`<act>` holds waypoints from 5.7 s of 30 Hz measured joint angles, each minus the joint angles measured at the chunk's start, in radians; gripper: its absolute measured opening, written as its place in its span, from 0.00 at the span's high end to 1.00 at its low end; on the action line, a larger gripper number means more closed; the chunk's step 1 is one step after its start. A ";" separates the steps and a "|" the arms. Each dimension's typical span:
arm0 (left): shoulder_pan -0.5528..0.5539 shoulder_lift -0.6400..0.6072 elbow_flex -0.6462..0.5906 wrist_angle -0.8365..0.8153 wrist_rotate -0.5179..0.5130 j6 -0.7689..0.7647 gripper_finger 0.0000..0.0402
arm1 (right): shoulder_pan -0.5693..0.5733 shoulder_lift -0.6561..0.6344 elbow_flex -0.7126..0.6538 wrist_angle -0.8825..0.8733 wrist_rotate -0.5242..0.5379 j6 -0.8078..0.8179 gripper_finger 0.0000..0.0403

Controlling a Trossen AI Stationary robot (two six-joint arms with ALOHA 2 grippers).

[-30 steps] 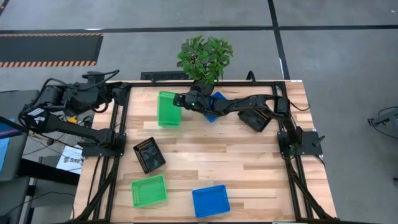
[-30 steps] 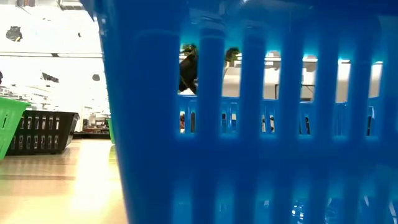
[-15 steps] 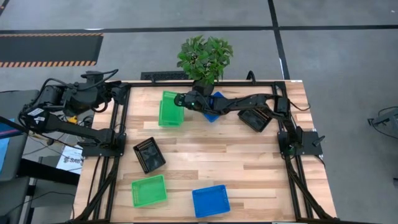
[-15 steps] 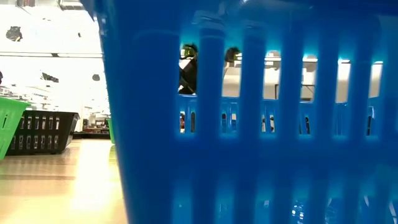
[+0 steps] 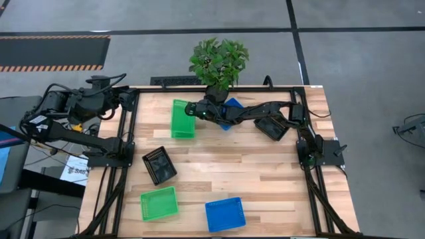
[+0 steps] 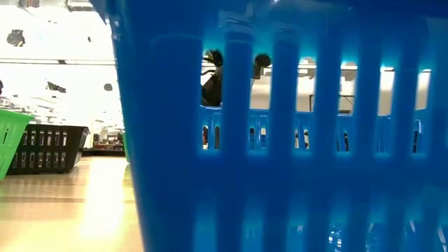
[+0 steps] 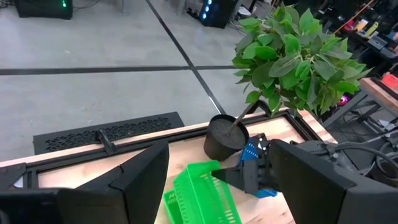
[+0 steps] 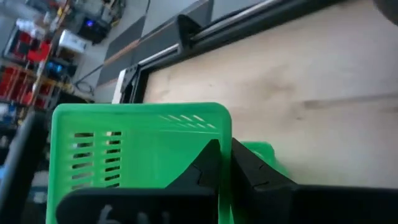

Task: Stack baskets by color
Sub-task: Stack the right green basket on the top left green basket

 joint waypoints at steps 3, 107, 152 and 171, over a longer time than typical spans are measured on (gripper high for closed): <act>0.000 0.000 0.000 0.000 0.000 0.000 0.34 | -0.014 -0.006 0.000 0.041 -0.044 -0.070 0.92; 0.514 0.528 -0.084 0.246 0.836 0.833 0.34 | 0.237 -0.927 -0.120 -0.688 0.196 -0.658 0.65; 0.807 0.935 -0.043 0.197 0.854 1.107 0.58 | 0.287 -0.903 -0.120 -0.702 0.241 -0.606 0.65; 0.785 0.937 -0.013 0.210 0.790 1.173 0.96 | 0.305 -0.903 -0.120 -0.710 0.239 -0.609 0.65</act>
